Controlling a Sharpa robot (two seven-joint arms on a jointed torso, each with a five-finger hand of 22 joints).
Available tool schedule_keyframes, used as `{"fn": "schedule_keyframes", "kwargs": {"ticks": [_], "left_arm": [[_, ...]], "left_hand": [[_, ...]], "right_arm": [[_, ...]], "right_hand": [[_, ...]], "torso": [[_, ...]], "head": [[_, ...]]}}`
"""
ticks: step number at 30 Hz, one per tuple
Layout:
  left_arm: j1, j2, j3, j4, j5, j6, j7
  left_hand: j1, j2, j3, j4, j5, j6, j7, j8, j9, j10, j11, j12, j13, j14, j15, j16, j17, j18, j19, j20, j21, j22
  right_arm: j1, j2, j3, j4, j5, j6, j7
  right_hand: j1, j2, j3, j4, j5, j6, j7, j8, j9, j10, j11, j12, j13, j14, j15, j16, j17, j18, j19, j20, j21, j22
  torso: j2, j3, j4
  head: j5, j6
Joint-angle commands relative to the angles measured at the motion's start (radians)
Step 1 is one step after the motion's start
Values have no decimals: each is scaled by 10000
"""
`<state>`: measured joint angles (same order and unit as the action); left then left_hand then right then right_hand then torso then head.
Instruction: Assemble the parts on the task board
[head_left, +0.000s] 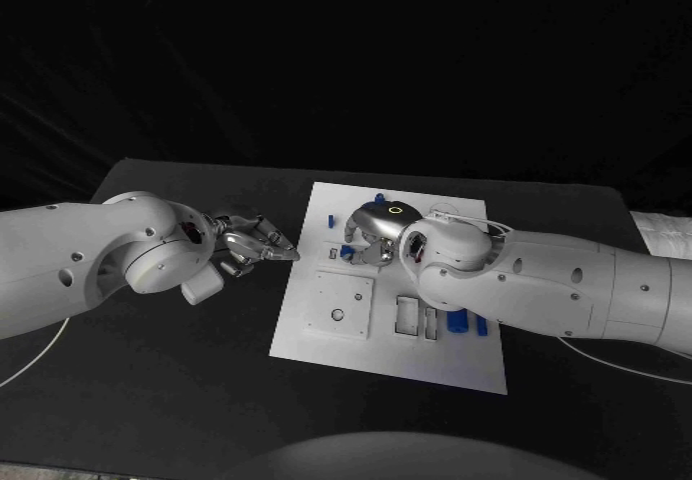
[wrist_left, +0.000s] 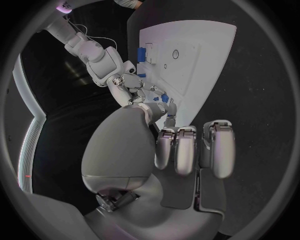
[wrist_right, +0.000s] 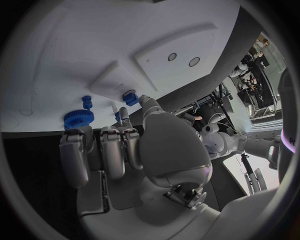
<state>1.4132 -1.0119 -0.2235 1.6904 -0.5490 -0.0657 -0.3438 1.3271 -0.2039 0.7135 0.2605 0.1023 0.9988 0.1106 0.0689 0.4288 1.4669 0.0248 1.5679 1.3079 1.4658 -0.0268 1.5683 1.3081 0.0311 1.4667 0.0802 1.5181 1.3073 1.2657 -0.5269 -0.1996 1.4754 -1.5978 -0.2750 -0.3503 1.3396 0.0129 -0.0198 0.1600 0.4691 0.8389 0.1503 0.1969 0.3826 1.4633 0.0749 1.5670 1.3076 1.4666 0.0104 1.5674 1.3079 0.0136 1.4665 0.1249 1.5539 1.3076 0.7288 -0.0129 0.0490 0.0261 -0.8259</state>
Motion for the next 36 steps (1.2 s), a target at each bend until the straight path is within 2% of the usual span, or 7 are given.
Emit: {"fn": "schedule_keyframes", "kwargs": {"ticks": [1, 12, 16, 19, 25, 30, 36], "left_arm": [[19, 30, 1, 2, -147, 122, -8], [18, 67, -4, -25, -258, 109, -28], [17, 73, -7, -29, -277, 109, -37], [16, 86, -9, -36, -293, 76, -21], [15, 133, -13, -42, -303, -138, 229], [13, 183, -19, -51, -321, -476, 750], [6, 288, -29, -66, -395, -639, 1493]], "left_hand": [[-37, 7, 54, -13, -13, 73, -20, 65, -10, 1039, 40, 29, 2629, 1050, 15, 25, 2627, -138, 600, 62, -30, 2358], [-59, 23, 95, -22, -2, 72, -12, 65, -71, 1039, 45, 29, 2629, 1050, 15, 25, 2627, -115, 539, 62, -108, 2322], [-59, 23, 95, -22, -2, 72, -12, 65, -72, 1039, 45, 29, 2629, 1050, 15, 25, 2627, -115, 539, 62, -108, 2321], [-59, 23, 95, -22, -2, 72, -12, 65, -72, 1039, 45, 29, 2629, 1050, 15, 25, 2627, -115, 539, 62, -108, 2321], [-35, 55, 171, -94, 37, 133, -28, 110, -150, 1039, 36, 29, 2629, 1050, 11, 25, 2627, -105, 513, 60, -143, 2308], [181, 76, 308, -402, 169, 74, -9, 199, -233, 1039, 41, 29, 2629, 1050, 6, 25, 2627, -92, 475, 49, -194, 2293], [448, 109, 504, -734, 210, -57, 44, 297, -320, 1039, 81, 29, 2629, 1050, 33, 25, 2627, -77, 425, 63, -255, 2276]], "right_arm": [[-70, 62, 2, -87, 1, -98, 284], [-247, 253, 2, -400, 109, -241, 535], [-285, 264, 2, -440, 139, -297, 592], [-307, 238, 2, -461, 172, -479, 708], [-336, 27, 2, -384, 413, -1716, 1284], [-348, -280, 3, -147, 743, -2814, 1851], [-351, -712, 36, 277, 1351, -3507, 2428]], "right_hand": [[0, -123, 126, -36, 162, -41, 25, -65, 25, 1075, 46, 38, 2632, 1042, 61, 34, 2629, -51, 835, -8, -92, 2518], [0, -364, 877, -295, 1132, 182, -43, -2, 404, 1075, -10, 38, 2632, 1042, 21, 34, 2629, -27, 777, -28, -167, 2488], [41, -502, 1384, -540, 1797, 449, -140, 304, 900, 1075, -107, 38, 2632, 1042, -58, 34, 2629, -23, 768, -103, -180, 2484], [19, -565, 1725, -719, 2027, 571, -227, 603, 1399, 1075, -192, 38, 2632, 1042, -118, 34, 2629, -22, 765, -160, -183, 2483], [-140, -600, 2217, -969, 2182, 641, -403, 1169, 2415, 1075, -345, 38, 2632, 1042, -249, 34, 2629, -34, 795, -284, -147, 2499], [-280, -643, 2597, -1186, 2300, 593, -508, 1539, 3253, 1075, -432, 38, 2632, 1042, -344, 34, 2629, -48, 826, -377, -106, 2516], [-393, -699, 2719, -1240, 2168, 469, -508, 1575, 3559, 1075, -432, 38, 2632, 1042, -353, 34, 2629, -47, 824, -386, -109, 2515]], "torso": [[-5, -2, -3], [-8, -9, 5], [-9, -10, -1], [-13, -7, -10], [-17, -7, -21], [-20, 1, -39], [-10, 4, -44]], "head": [[31, -41], [98, -107], [120, -136], [162, -149], [242, -167], [309, -148], [345, -139]]}}
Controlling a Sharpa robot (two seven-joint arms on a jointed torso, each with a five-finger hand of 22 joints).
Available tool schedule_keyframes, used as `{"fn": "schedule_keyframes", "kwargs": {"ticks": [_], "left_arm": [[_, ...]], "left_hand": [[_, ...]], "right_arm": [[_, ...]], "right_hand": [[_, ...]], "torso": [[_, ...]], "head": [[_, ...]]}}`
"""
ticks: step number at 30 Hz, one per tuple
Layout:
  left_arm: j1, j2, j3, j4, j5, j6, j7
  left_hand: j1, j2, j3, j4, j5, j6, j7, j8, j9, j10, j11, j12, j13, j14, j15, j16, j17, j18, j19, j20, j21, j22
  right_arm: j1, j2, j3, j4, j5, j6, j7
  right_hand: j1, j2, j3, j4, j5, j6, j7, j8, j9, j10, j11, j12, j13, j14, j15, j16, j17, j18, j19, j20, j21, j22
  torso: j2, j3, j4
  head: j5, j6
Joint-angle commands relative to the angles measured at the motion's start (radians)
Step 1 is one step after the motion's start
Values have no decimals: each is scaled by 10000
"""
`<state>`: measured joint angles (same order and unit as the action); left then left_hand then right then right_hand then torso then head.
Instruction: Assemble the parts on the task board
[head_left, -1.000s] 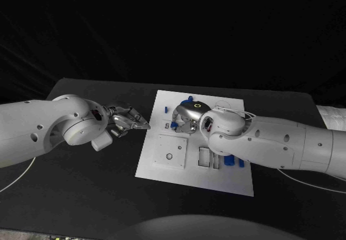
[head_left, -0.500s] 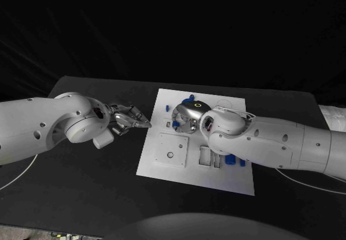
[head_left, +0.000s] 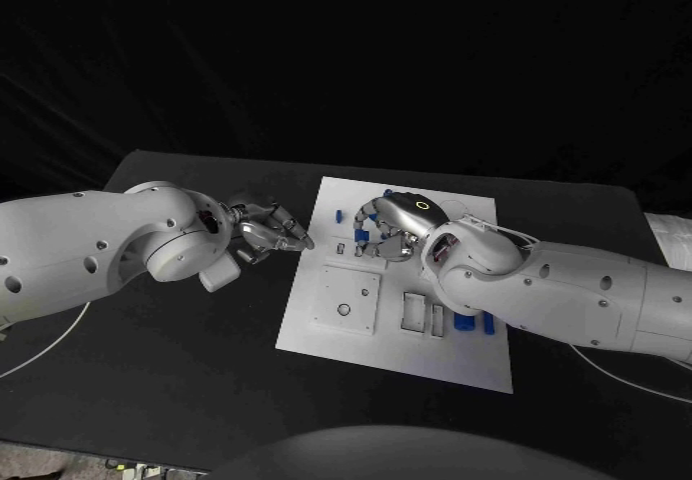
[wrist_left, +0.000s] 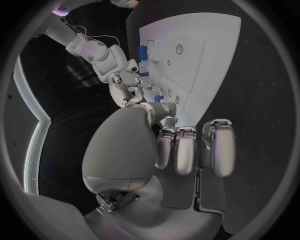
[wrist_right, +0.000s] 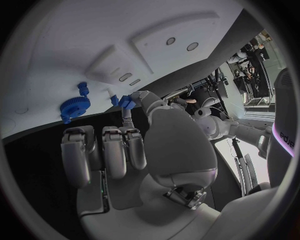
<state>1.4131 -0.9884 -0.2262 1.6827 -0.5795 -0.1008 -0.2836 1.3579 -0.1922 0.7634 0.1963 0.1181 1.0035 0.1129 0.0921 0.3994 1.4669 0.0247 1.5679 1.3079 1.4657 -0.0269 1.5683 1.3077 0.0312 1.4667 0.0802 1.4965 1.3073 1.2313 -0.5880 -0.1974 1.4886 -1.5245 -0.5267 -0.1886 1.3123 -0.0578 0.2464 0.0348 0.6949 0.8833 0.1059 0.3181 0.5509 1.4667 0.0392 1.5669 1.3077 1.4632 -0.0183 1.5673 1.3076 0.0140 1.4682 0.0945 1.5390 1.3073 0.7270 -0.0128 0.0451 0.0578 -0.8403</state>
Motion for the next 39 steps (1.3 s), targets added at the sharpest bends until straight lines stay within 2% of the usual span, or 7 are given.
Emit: {"fn": "schedule_keyframes", "kwargs": {"ticks": [1, 4, 8, 18, 28, 33, 39], "left_arm": [[5, 80, -3, 8, -101, -306, 1035], [-2, 182, -8, -21, -118, -370, 1481], [-15, 356, -12, -100, -123, -417, 1783], [-70, 811, -16, -318, -372, -80, 1734], [-143, 1222, -18, -413, -538, 125, 1712], [-154, 1267, -18, -411, -595, 28, 1827], [-157, 1227, -18, -393, -656, -113, 1862]], "left_hand": [[167, -19, 42, -133, 52, -176, 47, 53, -59, 1039, 98, 29, 2629, 1051, 46, 25, 2631, -77, 420, 71, -45, 2276], [232, -77, 179, -256, 48, -418, 128, 0, -203, 1039, 168, 29, 2629, 1051, 101, 25, 2631, -79, 418, 115, -44, 2286], [353, -155, 365, -433, 56, -899, 143, -169, -412, 1039, 75, 29, 2629, 1051, 55, 25, 2631, -72, 405, 110, -57, 2291], [402, -173, 776, -615, 95, -2145, -2, -274, -1073, 1039, -83, 29, 2629, 1051, -89, 25, 2631, -67, 390, -36, -69, 2311], [407, -87, 884, -657, 131, -2218, 190, -179, -1278, 1039, 48, 29, 2629, 1051, -4, 25, 2631, -73, 393, 10, -62, 2317], [356, -58, 891, -693, 145, -1532, 358, 239, -1342, 1039, 334, 29, 2629, 1051, 225, 25, 2631, -81, 399, 166, -50, 2321], [356, -44, 886, -734, 153, -1287, 368, 395, -1393, 1039, 374, 29, 2629, 1051, 286, 25, 2631, -79, 399, 245, -47, 2321]], "right_arm": [[-7, -181, 23, 223, 836, -1108, 977], [-3, -379, 42, 412, 1522, -1423, 1620], [-2, -516, 50, 582, 2023, -1535, 2161], [-6, -587, 54, 812, 2402, -1554, 2609], [-10, -480, 54, 719, 2567, -1452, 2637], [-15, -479, 54, 643, 2582, -1328, 2553], [-21, -500, 54, 617, 2577, -1132, 2435]], "right_hand": [[-132, 7, 66, 12, -109, 15, -63, 364, 1899, 1041, -75, 39, 2631, 1076, -64, 35, 2632, -51, 808, -82, 40, 2518], [-146, 18, 110, 5, -134, -30, -54, 351, 1959, 1041, -69, 39, 2631, 1076, -58, 35, 2632, -58, 823, -80, 60, 2526], [-146, 35, 144, -1, -123, -47, -49, 350, 2000, 1041, -64, 39, 2631, 1076, -53, 35, 2632, -66, 844, -78, 87, 2538], [-188, 28, 203, 1, -119, -127, -20, 317, 2098, 1041, -38, 39, 2631, 1076, -33, 35, 2632, -65, 840, -65, 84, 2537], [-201, 45, 250, -1, -171, -170, -7, 291, 2156, 1041, -25, 39, 2631, 1076, -20, 35, 2632, -66, 840, -55, 85, 2537], [-204, 52, 270, -4, -206, -185, -1, 281, 2182, 1041, -20, 39, 2631, 1076, -14, 35, 2632, -62, 831, -50, 74, 2532], [-204, 61, 294, -10, -243, -203, 5, 266, 2211, 1041, -14, 39, 2631, 1076, -9, 35, 2632, -60, 826, -44, 68, 2530]], "torso": [[10, 4, -6], [-2, -9, -35], [6, -2, -54], [-8, -5, -21], [-19, -15, -24], [-19, -16, -19], [-12, -19, -14]], "head": [[29, 1], [7, -1], [20, 9], [-7, -21], [7, -43], [-14, -66], [-25, -97]]}}
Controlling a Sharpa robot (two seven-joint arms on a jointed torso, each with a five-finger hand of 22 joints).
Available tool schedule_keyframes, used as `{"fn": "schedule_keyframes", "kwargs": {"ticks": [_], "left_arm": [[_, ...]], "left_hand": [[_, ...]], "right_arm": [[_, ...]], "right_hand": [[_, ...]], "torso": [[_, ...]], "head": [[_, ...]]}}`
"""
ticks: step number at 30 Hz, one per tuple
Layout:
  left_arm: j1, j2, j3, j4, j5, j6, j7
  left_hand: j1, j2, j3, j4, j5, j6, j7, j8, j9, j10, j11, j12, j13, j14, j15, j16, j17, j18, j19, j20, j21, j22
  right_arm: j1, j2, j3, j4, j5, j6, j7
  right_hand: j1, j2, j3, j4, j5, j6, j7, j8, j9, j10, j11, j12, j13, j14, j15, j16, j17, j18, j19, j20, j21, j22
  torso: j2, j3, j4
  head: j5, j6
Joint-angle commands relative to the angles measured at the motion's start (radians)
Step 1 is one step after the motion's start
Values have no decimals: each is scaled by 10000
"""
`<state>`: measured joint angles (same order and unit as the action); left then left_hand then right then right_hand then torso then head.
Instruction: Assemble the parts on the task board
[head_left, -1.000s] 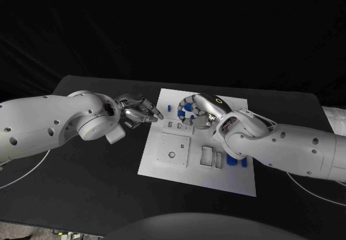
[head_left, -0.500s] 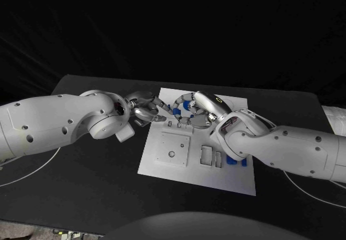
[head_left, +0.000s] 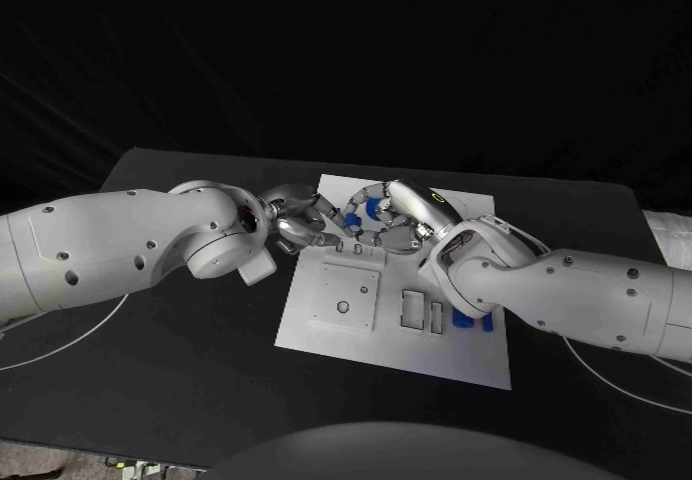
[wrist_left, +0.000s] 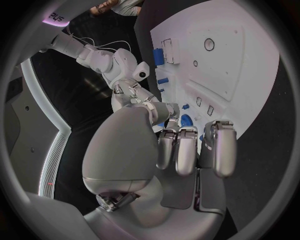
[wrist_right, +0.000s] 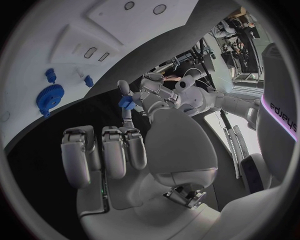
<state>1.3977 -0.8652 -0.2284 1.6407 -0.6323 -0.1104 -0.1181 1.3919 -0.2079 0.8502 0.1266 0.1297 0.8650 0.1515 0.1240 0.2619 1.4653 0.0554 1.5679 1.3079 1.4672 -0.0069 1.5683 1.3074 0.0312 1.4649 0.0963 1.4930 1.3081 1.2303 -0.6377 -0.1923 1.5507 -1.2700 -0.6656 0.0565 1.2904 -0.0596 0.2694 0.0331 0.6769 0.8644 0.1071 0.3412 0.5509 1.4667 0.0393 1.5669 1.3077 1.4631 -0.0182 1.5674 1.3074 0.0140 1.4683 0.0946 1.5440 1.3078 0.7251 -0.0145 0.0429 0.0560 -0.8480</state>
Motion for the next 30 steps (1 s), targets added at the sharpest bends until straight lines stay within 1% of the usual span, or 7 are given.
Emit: {"fn": "schedule_keyframes", "kwargs": {"ticks": [1, 3, 5, 9, 13, 22, 30], "left_arm": [[-3, -9, 4, 31, -164, -39, 198], [-3, -16, 4, 42, -284, -89, 153], [-3, -20, 4, 49, -409, -126, 109], [-3, -25, 5, 57, -539, -215, 90], [-3, -17, 5, 51, -602, -272, 110], [-3, 56, 6, 22, -714, -166, 56], [-4, 85, 6, -13, -743, -165, 29]], "left_hand": [[-2, 117, 7, -32, 39, 155, -21, 118, -32, 1055, 66, 29, 2629, 1036, 92, 25, 2634, -80, 419, 98, -8, 2314], [-48, 115, -41, -15, 30, 336, -52, 248, -31, 1055, 51, 29, 2629, 1036, 90, 25, 2634, -78, 419, 118, -5, 2315], [-122, 112, -171, 11, 9, 684, -135, 529, 37, 1055, -11, 29, 2629, 1036, 55, 25, 2634, -75, 419, 121, -4, 2314], [-161, 114, -346, -6, 3, 946, -241, 882, 147, 1055, -100, 29, 2629, 1036, -18, 25, 2634, -74, 421, 78, -2, 2315], [-135, 123, -453, -67, 12, 784, -252, 1074, 219, 1055, -112, 29, 2629, 1036, -50, 25, 2634, -72, 414, 40, -10, 2312], [-93, 197, -599, -145, 27, 315, -243, 1789, 513, 1055, -119, 29, 2629, 1036, -58, 25, 2634, -66, 389, 16, -38, 2301], [-72, 210, -572, -169, 37, 35, -239, 2046, 595, 1055, -166, 29, 2629, 1036, -84, 25, 2634, -63, 384, -2, -43, 2300]], "right_arm": [[-12, -7, 3, -4, 29, 282, -28], [-13, -16, 3, -3, 19, 336, -56], [-15, -21, 3, -4, 6, 381, -78], [-16, -36, 2, -2, -6, 457, -105], [-19, -44, 2, 3, -12, 511, -132], [-22, -42, 2, 4, -23, 567, -174], [-26, -50, 2, -7, -25, 717, -234]], "right_hand": [[16, 82, 72, 4, -70, -17, -6, 32, 2218, 1041, -14, 39, 2631, 1077, -9, 34, 2634, -57, 817, -45, 6, 2520], [16, 82, 72, 4, -70, -17, -6, 32, 2218, 1041, -14, 39, 2631, 1077, -9, 34, 2634, -57, 817, -45, 6, 2520], [17, 83, 75, 3, -75, -19, -5, 31, 2222, 1041, -13, 39, 2631, 1077, -9, 34, 2634, -55, 813, -44, 2, 2519], [18, 86, 84, -1, -87, -23, -3, 27, 2232, 1041, -11, 39, 2631, 1077, -7, 34, 2634, -52, 805, -42, -8, 2514], [21, 89, 96, -6, -103, -30, 0, 21, 2245, 1041, -9, 39, 2631, 1077, -4, 34, 2634, -50, 799, -39, -15, 2511], [23, 89, 102, -10, -110, -34, 2, 17, 2252, 1041, -7, 39, 2631, 1077, -3, 34, 2634, -49, 796, -38, -19, 2510], [26, 91, 113, -16, -121, -43, 6, 10, 2263, 1041, -5, 39, 2631, 1077, -1, 34, 2634, -47, 793, -36, -23, 2508]], "torso": [[7, -4, 12], [10, -5, 21], [13, -4, 16], [13, -4, 6], [18, -1, -1], [11, 5, 7], [9, 2, 1]], "head": [[-7, -33], [-8, -42], [-2, -49], [15, -84], [25, -103], [20, -150], [20, -169]]}}
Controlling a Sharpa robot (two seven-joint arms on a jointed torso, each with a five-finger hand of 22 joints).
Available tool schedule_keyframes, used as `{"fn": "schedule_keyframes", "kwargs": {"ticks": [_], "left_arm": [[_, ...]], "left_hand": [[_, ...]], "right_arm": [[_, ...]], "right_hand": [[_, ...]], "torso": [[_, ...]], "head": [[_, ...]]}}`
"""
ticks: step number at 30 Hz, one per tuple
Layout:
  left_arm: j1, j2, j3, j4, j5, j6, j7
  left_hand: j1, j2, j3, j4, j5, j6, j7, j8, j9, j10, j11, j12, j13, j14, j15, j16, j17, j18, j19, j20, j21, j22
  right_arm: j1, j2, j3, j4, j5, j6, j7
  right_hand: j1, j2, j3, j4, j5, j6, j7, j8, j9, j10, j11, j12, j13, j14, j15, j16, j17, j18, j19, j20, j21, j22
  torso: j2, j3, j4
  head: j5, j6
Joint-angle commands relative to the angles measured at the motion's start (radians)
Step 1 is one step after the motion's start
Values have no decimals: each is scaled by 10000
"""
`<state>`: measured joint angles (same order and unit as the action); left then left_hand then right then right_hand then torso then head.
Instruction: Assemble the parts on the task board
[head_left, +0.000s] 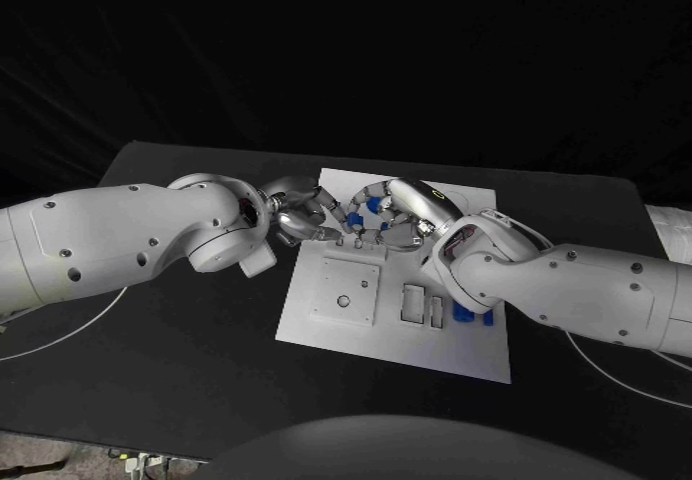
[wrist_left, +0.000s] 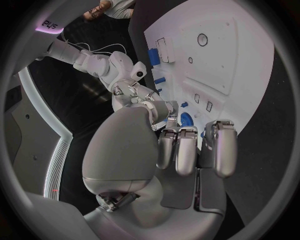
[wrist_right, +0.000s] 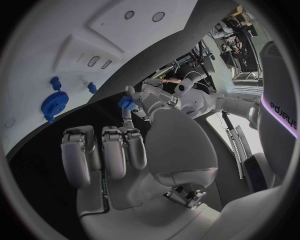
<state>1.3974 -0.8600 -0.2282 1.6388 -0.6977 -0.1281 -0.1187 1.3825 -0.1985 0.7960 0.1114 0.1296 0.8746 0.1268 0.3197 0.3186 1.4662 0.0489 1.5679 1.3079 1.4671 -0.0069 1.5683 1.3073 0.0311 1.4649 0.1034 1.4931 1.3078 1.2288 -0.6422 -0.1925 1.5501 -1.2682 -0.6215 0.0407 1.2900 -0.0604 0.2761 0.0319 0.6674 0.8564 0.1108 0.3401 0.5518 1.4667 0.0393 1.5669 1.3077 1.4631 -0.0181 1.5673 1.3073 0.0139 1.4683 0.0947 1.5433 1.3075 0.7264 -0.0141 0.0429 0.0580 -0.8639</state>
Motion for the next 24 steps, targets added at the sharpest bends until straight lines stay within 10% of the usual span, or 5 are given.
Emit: {"fn": "schedule_keyframes", "kwargs": {"ticks": [1, 13, 24], "left_arm": [[-1, 38, 5, 5, -100, 9, 39], [-2, 62, 5, 6, -118, -62, 82], [-5, 148, 6, -71, -108, 6, 8]], "left_hand": [[24, 121, -31, -21, 38, -74, -3, 173, 58, 1046, -109, 29, 2629, 1037, -92, 25, 2635, -62, 384, -82, -43, 2303], [1, 99, -25, -161, 58, -777, -157, 2512, 1141, 1046, -276, 29, 2629, 1037, -249, 25, 2635, -69, 403, -235, -19, 2311], [-34, 62, 96, -164, 63, -1108, -152, 2858, 1252, 1046, -296, 29, 2629, 1037, -264, 25, 2635, -62, 383, -252, -42, 2302]], "right_arm": [[-11, -6, 3, -2, -43, 310, -92], [-22, -39, 3, -54, -44, 573, -221], [-31, -9, 3, -84, -45, 778, -270]], "right_hand": [[30, 99, 46, -4, -26, 37, -31, 21, 2254, 1041, -5, 39, 2631, 1077, -2, 35, 2635, -47, 792, -37, -16, 2511], [35, 112, 73, -12, -40, 16, -23, 3, 2276, 1041, 1, 39, 2631, 1077, 3, 35, 2635, -39, 773, -32, -40, 2501], [35, 119, 94, -18, -50, -4, -14, -13, 2296, 1041, 9, 39, 2631, 1077, 8, 35, 2635, -26, 739, -28, -81, 2484]], "torso": [[-5, -2, 4], [-3, -2, 9], [-4, -3, -2]], "head": [[-3, -13], [-10, -41], [2, -53]]}}
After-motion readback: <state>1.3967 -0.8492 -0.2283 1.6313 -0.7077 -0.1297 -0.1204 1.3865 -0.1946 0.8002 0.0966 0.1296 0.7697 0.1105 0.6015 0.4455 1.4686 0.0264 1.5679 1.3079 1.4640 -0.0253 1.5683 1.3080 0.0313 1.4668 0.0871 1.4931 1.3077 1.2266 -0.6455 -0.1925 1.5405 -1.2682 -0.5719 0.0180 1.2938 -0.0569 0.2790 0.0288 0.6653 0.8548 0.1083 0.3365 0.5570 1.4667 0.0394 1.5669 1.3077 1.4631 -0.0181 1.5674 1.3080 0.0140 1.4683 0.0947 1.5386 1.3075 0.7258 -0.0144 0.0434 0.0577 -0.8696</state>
